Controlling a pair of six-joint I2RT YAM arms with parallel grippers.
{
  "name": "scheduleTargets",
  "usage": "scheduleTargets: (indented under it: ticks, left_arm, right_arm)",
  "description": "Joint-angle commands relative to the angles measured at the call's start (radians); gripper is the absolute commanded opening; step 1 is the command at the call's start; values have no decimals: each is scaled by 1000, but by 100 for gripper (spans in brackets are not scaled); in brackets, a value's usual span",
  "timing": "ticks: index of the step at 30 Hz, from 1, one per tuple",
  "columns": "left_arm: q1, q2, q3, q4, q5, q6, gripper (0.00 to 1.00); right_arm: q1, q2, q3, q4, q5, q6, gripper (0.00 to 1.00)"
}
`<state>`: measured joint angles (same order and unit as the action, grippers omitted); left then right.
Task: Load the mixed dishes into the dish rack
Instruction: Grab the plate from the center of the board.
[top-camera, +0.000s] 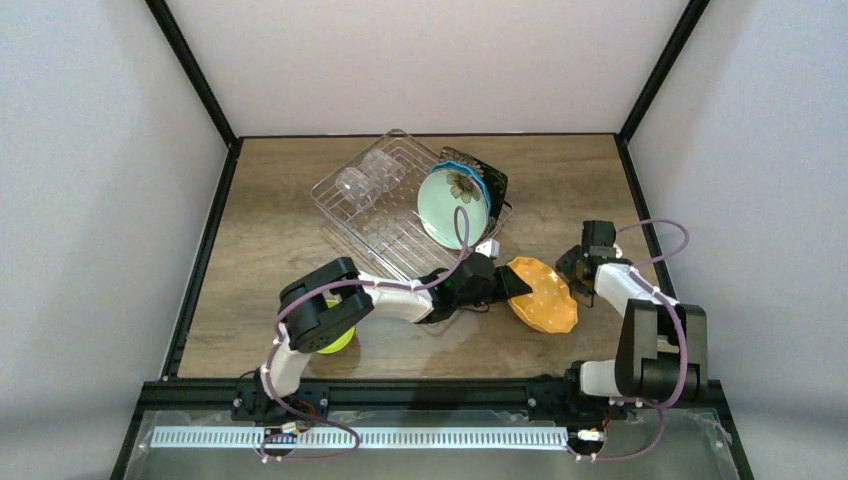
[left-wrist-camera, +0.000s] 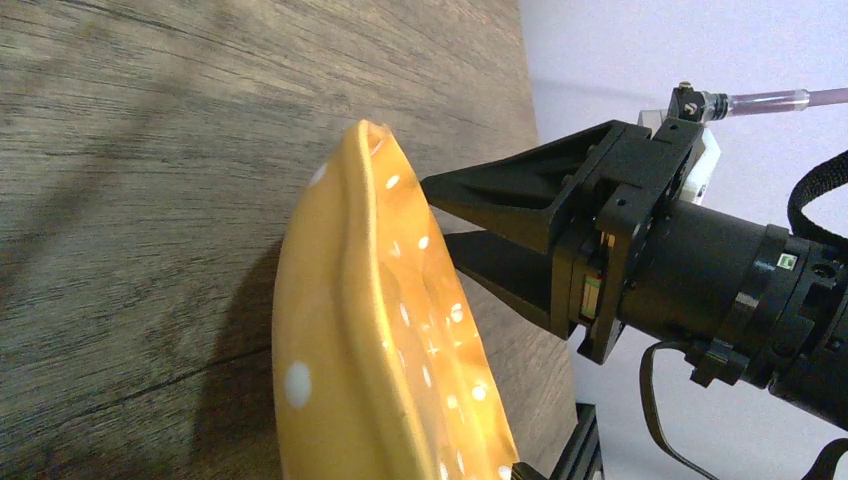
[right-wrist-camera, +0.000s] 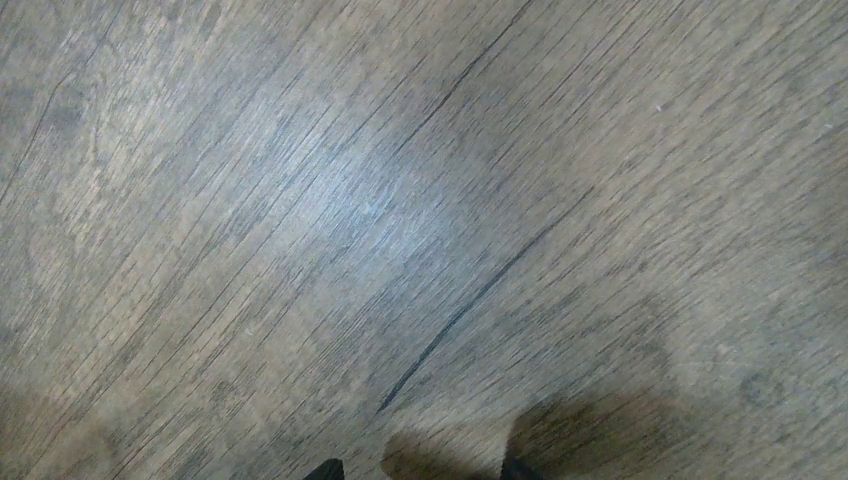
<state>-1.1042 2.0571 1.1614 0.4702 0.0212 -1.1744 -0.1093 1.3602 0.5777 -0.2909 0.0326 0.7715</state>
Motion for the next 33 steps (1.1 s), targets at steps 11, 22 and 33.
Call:
scheduleTargets:
  ticks: [11, 22, 33]
  left_arm:
    - [32, 23, 57, 10, 32, 21, 33]
    - [30, -24, 78, -101, 19, 63, 3]
    - [17, -106, 117, -216, -13, 127, 3]
  right_arm:
    - [28, 50, -32, -255, -89, 12, 91]
    - [28, 21, 81, -304, -40, 5, 91]
    - [28, -35, 248, -359, 57, 42, 92]
